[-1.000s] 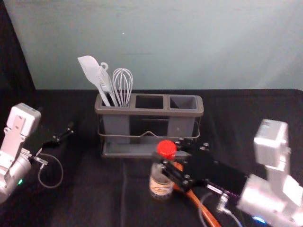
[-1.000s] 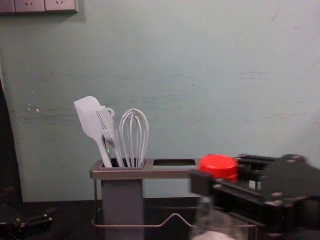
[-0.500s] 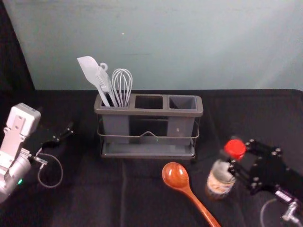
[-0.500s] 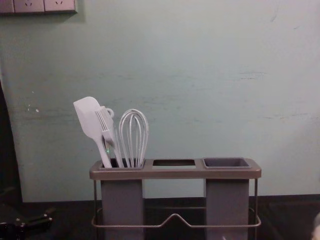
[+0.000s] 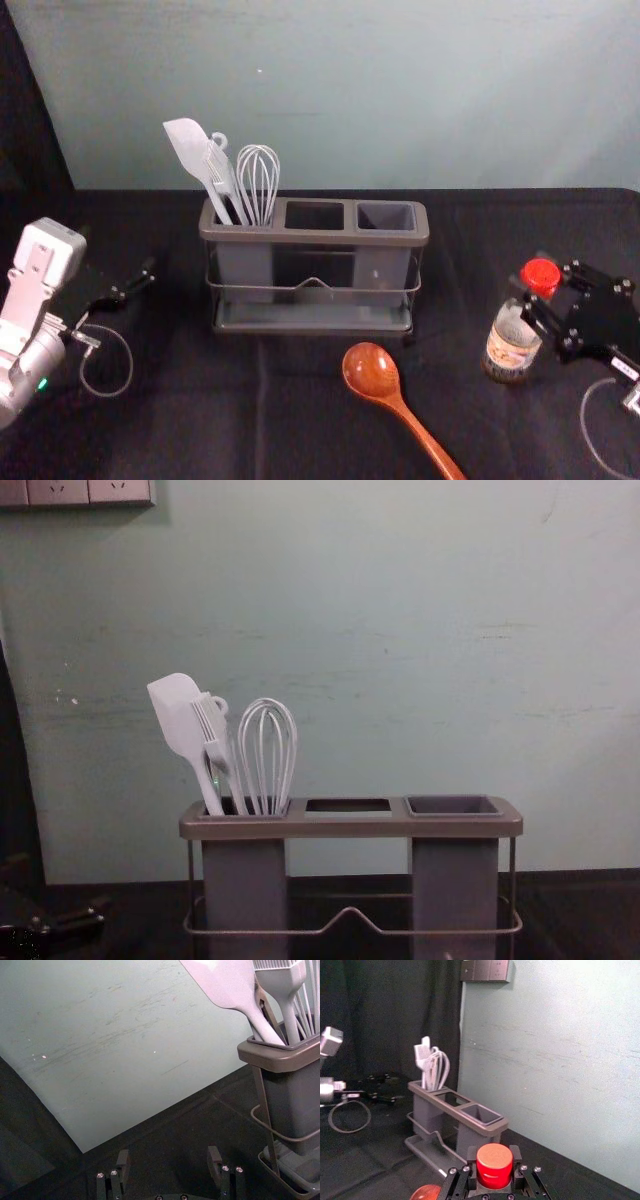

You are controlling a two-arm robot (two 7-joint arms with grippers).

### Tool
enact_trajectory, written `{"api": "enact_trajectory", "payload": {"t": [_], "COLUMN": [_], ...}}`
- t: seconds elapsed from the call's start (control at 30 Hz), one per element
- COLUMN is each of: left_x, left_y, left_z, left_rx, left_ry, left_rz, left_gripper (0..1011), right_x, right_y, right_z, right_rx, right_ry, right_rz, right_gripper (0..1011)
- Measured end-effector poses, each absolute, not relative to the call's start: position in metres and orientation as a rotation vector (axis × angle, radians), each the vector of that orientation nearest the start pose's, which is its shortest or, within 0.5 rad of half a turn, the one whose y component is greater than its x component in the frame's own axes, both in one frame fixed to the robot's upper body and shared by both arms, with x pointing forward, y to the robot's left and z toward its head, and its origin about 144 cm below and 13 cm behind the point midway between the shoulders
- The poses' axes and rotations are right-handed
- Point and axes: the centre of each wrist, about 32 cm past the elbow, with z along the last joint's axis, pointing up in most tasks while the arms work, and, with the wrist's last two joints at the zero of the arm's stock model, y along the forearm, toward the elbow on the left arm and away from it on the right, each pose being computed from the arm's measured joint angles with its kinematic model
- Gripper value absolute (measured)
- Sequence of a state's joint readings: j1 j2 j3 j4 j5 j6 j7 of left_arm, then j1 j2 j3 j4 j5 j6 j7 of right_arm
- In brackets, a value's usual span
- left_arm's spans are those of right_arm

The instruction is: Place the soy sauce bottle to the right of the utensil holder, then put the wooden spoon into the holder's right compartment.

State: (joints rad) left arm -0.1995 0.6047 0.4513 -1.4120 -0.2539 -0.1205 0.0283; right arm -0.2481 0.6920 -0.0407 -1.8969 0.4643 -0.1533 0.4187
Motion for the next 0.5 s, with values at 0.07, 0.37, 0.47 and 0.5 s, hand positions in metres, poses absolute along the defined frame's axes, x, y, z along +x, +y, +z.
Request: {"api": "enact_trajectory", "payload": {"t": [0.07,0.37,0.47,0.5], "left_x": [0.489,0.489,0.489,0.489], "left_y": [0.310,0.310,0.310,0.310], "left_z": [1.140,1.140,1.140,1.140], "left_rx": [0.304,0.304,0.305,0.304], "left_ry": [-0.285,-0.285,-0.285,-0.285], "left_rz": [1.248,1.248,1.248,1.248], "left_gripper": [1011,1012,1012,1012], "right_x": [0.404,0.435,0.449,0.449], "right_y": [-0.343,-0.344,-0.345,-0.345], "right_z": [1.210,1.206,1.206,1.206], "right_rx": [-0.055,0.006,0.029,0.029], "right_ry": [-0.232,-0.217,-0.206,-0.206], "right_rz": [-0.906,-0.923,-0.932,-0.932], "right_gripper": [382,381,382,382]}}
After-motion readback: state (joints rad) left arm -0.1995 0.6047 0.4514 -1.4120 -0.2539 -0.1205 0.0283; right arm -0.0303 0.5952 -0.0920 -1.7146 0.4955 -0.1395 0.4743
